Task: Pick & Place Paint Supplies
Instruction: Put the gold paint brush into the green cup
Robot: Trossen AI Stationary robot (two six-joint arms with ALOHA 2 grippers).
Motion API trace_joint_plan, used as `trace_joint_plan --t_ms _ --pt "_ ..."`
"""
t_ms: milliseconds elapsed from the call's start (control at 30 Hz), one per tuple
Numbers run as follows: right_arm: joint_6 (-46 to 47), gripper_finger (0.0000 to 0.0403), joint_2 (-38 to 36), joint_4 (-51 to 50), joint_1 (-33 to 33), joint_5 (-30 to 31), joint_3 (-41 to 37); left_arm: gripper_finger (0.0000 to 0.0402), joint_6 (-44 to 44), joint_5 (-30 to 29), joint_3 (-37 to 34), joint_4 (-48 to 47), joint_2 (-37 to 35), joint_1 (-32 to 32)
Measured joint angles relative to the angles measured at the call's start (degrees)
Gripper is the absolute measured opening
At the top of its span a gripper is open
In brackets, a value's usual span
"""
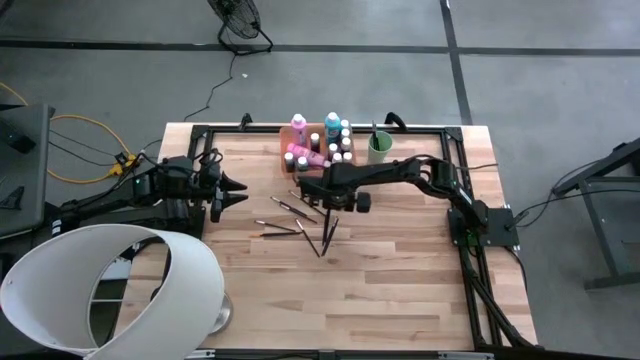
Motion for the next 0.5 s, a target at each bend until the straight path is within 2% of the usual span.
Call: trace_joint_plan --t_ms 267,500 --pt "2.9 0.0124 0.0 -0.5 0.3 -0.2 -2.7 0.0161 -0.2 0.0 0.0 -1.5 0.0 0.0" --pt "3.1 0.0124 0.0 3.6 -0.1 -0.2 -4.2 0.0161 -0.2 0.0 0.0 -1.4 0.0 0.0"
